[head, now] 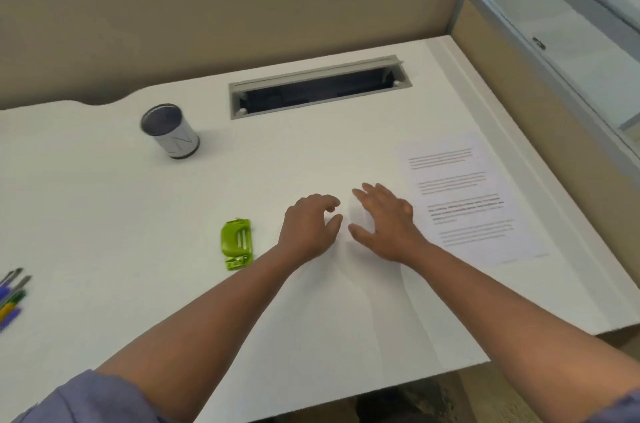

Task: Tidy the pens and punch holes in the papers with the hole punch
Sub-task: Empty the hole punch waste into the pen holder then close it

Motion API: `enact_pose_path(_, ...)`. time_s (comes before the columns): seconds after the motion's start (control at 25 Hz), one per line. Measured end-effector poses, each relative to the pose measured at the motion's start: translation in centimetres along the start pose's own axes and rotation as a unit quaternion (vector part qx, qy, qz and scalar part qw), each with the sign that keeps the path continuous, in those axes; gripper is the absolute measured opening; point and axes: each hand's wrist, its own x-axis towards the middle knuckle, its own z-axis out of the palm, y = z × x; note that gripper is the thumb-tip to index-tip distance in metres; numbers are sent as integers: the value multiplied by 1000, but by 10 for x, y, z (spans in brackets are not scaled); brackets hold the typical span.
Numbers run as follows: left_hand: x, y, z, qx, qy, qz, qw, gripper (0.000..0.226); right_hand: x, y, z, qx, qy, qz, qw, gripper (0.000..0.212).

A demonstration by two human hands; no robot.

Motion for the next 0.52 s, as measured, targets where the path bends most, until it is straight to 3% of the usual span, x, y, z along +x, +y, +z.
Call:
enact_pose_path(0.2, -45, -68, -57, 20, 119, -67, 990, 26, 18, -90, 39, 15, -90, -73, 993, 93)
enact_pose_path(0.4, -66, -119, -90, -68, 56, -232, 969, 54, 39, -146, 72, -10, -135, -73, 988, 112)
enact_pose_path(0.52, -62, -137, -97, -176, 7, -298, 938, 51, 53, -163, 84, -46, -149, -67, 986, 119)
